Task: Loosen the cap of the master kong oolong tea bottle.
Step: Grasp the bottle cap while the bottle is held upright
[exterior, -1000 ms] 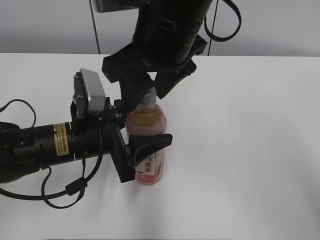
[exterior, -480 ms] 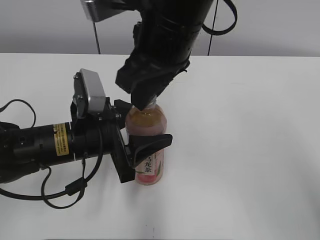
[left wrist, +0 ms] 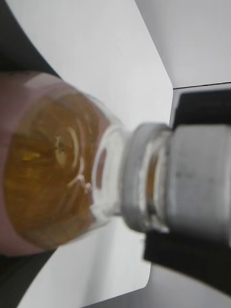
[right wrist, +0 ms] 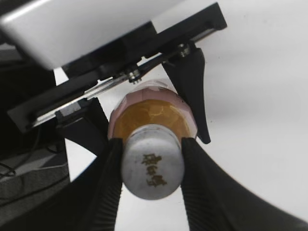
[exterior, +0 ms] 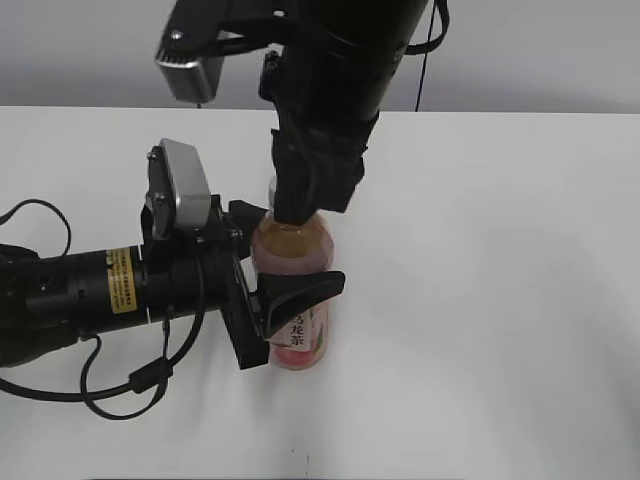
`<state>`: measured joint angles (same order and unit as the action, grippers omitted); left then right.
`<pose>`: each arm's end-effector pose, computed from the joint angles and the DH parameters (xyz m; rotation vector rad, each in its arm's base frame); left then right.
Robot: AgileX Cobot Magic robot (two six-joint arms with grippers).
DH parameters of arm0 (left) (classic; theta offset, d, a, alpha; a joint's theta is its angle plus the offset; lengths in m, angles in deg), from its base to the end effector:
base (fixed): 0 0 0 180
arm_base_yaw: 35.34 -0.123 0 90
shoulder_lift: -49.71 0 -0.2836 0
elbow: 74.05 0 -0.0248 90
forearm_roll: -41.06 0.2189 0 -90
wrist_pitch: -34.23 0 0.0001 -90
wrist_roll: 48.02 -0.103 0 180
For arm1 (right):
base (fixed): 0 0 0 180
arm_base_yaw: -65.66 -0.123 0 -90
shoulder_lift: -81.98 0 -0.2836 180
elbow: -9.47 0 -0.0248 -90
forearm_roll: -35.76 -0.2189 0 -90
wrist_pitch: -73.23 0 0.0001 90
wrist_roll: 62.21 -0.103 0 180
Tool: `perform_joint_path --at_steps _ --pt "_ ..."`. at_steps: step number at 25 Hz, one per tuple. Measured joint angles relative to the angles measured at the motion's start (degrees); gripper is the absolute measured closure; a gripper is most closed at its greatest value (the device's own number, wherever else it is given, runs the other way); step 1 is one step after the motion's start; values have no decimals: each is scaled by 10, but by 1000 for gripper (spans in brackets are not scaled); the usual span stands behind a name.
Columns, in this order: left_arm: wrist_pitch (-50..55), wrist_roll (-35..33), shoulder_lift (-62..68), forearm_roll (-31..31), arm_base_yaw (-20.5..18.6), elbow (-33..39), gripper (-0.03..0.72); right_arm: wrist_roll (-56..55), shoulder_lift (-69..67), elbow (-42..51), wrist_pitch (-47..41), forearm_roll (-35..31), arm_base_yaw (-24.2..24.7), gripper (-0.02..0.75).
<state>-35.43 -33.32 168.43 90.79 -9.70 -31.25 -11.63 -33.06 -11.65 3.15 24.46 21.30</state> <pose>0.2384 -0.1961 0.1577 1.0497 1.4630 -0.9265 0.2502 0.2712 0.2926 -2.0543 1.9640 0.2557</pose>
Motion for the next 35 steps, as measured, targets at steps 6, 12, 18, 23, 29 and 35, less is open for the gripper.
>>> perform_joint_path --at_steps 6,12,18,23,29,35 --pt "-1 -5 0 4 0 1 244 252 0 0 -2 -8 1 458" --pt "-2 -6 0 5 0 1 244 442 0 -3 -5 -8 1 458" --pt "-2 -6 0 5 0 1 244 623 0 -4 -5 -8 1 458" --pt "-2 -6 0 5 0 1 244 738 1 -5 -3 -4 1 458" --pt "-1 -3 0 1 0 1 244 841 3 -7 0 2 0 458" --pt "-1 0 0 -2 0 1 244 853 6 -16 0 5 0 460"
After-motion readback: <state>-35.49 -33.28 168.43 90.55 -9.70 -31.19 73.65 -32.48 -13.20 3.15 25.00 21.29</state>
